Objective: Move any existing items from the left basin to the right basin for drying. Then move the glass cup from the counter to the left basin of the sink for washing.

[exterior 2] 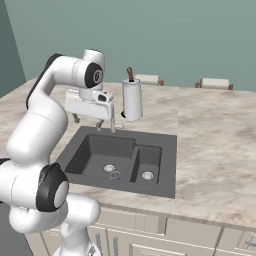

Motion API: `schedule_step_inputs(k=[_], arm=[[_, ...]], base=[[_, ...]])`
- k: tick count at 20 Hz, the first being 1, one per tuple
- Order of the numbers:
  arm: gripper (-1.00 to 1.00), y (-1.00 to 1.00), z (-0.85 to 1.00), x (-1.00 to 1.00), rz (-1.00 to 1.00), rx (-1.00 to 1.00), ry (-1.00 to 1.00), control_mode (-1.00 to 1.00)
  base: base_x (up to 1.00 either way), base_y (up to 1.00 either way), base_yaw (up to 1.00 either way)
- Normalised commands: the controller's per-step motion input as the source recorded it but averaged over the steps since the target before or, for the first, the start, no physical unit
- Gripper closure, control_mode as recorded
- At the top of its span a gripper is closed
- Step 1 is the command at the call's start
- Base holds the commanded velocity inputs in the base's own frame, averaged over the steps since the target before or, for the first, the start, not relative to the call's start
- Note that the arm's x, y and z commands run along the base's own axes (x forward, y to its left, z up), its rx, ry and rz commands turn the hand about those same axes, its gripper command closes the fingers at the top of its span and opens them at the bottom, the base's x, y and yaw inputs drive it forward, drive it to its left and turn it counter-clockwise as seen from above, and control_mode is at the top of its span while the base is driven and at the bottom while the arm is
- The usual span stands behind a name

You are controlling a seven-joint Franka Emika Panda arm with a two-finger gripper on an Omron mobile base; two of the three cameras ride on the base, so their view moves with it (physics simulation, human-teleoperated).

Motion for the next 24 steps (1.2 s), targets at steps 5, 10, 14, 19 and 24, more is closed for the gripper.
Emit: schedule_step_inputs(k=[5, 10, 14, 19, 24], arm=[[-1.00, 0.00, -0.01, -0.30, -0.01, 0.01, 0.00, -1.00], [-1.00, 0.00, -0.03, -0.26, -0.01, 0.00, 0.00, -1.00], [-1.00, 0.00, -0.02, -0.10, 0.00, 0.00, 0.00, -1.00], [-1.00, 0.00, -0.08, 0.00, 0.00, 0.00, 0.01, -1.00], [-1.00, 0.00, -0.11, 0.00, 0.00, 0.00, 0.00, -1.00]], base=[[0.00, 0.00, 0.00], [0.00, 0.00, 0.00], [0.00, 0.00, 0.00], [0.00, 0.00, 0.00], [0.00, 0.00, 0.00]])
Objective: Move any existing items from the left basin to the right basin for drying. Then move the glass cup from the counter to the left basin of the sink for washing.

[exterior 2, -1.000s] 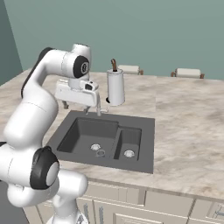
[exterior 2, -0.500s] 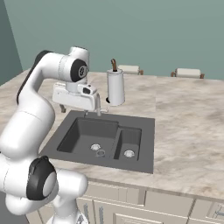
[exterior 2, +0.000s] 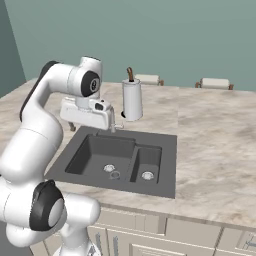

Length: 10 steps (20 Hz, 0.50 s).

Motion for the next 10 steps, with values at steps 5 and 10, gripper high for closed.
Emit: schedule_step_inputs(k=[5, 10], arm=[[-1.00, 0.00, -0.04, 0.06, 0.00, 0.00, 0.01, -1.00], [-1.00, 0.00, 0.00, 0.26, 0.00, 0.00, 0.05, -1.00]], base=[[0.00, 0.00, 0.00], [0.00, 0.00, 0.00]])
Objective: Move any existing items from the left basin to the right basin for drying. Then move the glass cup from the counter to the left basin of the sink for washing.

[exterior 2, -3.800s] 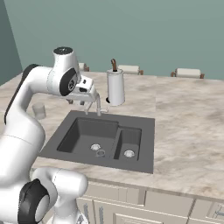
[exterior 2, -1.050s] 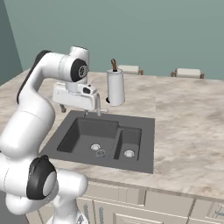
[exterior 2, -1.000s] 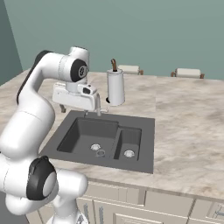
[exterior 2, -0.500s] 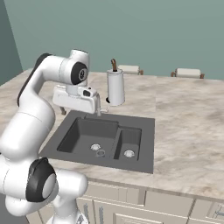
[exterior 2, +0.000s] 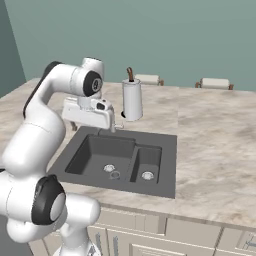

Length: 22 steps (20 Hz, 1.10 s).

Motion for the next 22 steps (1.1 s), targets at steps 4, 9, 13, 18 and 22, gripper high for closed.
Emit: schedule_step_inputs(k=[4, 9, 13, 18, 22], arm=[[-1.00, 0.00, 0.00, 0.32, 0.00, 0.00, 0.07, -1.00], [-1.00, 0.00, 0.00, 0.33, 0.00, 0.00, 0.09, -1.00], [-1.00, 0.01, 0.00, 0.26, 0.00, 0.00, 0.06, -1.00], [-1.00, 0.00, 0.00, 0.03, 0.00, 0.00, 0.00, -1.00], [-1.00, 0.00, -0.10, 0.00, 0.00, 0.00, 0.00, -1.00]], base=[[0.00, 0.00, 0.00], [0.00, 0.00, 0.00], [0.00, 0.00, 0.00], [0.00, 0.00, 0.00], [0.00, 0.00, 0.00]])
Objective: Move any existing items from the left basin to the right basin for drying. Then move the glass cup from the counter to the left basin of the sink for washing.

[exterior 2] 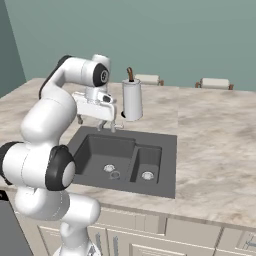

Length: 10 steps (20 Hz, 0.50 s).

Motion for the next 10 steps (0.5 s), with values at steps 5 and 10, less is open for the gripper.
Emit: schedule_step_inputs(k=[5, 10], arm=[[-1.00, 0.00, -0.30, 0.00, 0.00, 0.00, 0.00, -1.00], [-1.00, 0.00, -0.32, 0.00, 0.00, 0.00, 0.00, -1.00]], base=[[0.00, 0.00, 0.00], [0.00, 0.00, 0.00]])
